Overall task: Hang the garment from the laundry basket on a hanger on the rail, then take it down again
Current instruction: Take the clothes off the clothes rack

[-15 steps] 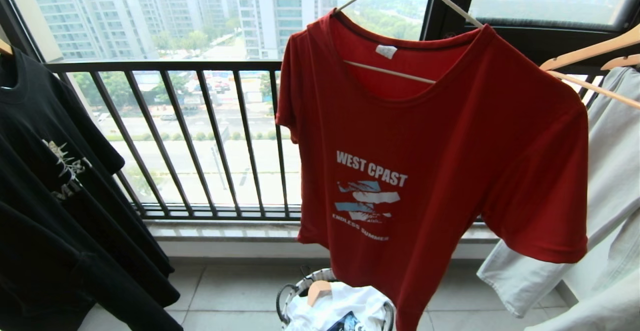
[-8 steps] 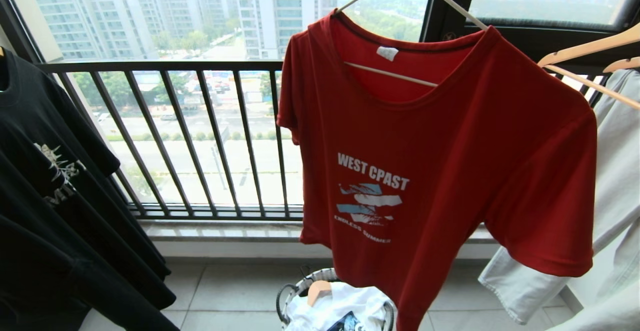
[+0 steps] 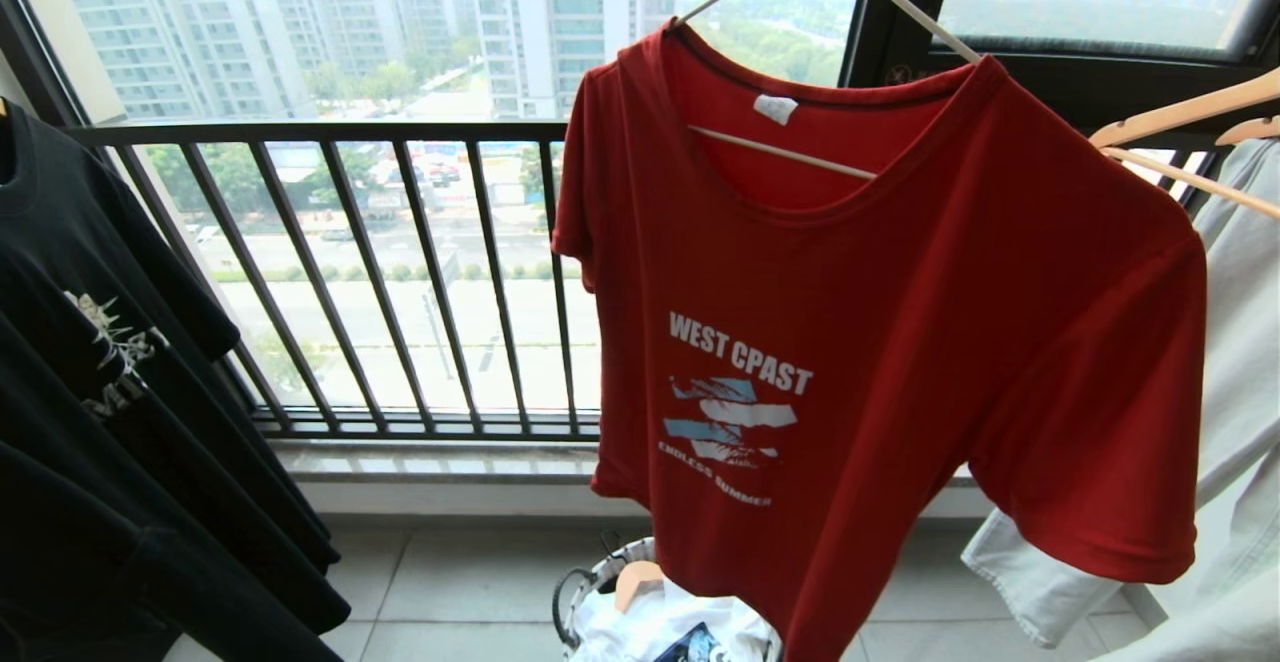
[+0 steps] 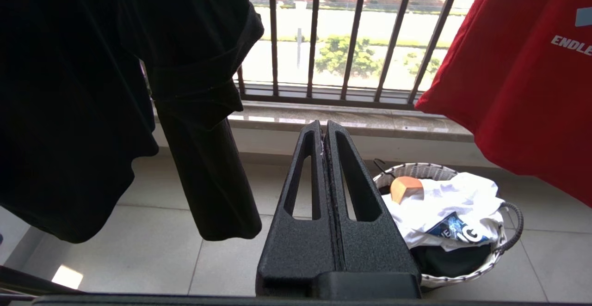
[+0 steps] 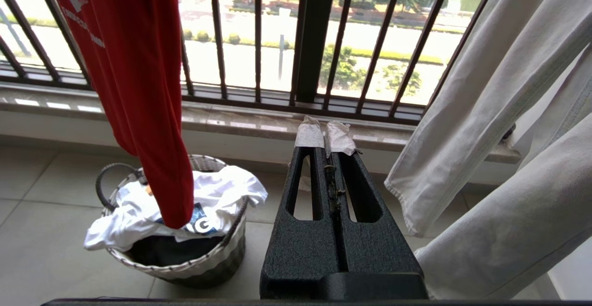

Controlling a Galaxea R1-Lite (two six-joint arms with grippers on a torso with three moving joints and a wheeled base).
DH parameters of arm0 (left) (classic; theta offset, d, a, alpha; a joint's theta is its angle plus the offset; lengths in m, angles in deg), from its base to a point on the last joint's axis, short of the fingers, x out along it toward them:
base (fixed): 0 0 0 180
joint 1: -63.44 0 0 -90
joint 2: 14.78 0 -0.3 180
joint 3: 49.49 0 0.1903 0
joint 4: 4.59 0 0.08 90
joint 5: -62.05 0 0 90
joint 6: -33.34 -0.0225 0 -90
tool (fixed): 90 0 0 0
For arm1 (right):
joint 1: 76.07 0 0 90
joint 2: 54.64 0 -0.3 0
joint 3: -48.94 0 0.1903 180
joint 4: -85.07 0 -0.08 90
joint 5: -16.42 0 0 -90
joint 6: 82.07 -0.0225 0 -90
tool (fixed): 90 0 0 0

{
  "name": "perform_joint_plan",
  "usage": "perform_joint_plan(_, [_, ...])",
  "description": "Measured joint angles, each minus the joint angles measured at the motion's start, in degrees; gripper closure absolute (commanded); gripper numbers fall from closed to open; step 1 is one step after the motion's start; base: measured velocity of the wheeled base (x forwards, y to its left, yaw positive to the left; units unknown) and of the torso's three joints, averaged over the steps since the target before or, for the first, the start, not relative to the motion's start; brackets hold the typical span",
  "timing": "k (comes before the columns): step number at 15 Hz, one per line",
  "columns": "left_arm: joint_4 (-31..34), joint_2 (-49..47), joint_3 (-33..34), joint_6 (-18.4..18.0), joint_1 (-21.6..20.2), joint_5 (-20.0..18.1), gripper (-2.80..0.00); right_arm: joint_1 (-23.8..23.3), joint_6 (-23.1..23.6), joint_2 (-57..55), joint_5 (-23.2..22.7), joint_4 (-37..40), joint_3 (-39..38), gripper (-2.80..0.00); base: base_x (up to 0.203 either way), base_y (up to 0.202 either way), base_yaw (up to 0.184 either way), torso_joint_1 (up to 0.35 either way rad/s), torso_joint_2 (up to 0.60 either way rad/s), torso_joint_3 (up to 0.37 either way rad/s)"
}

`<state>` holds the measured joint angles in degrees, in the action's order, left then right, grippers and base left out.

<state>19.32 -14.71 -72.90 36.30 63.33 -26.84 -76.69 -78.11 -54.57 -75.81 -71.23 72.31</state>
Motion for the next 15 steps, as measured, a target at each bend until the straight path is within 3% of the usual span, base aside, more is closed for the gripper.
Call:
perform_joint_plan(11, [-0.02,0.0,0.0,-0.01,0.0,0.01,0.0,-0.01,-0.66,0.0,1.83,0.08,0.41,0.0,0.0,0.0,0.0,0.0,0.0,0.0])
perform_joint_plan(15, [-0.03,0.0,0.0,-0.01,0.0,0.01,0.0,0.02,-0.5,-1.15,1.5,3.89,10.33,0.0,0.0,0.0,0.0,0.0,0.0,0.0])
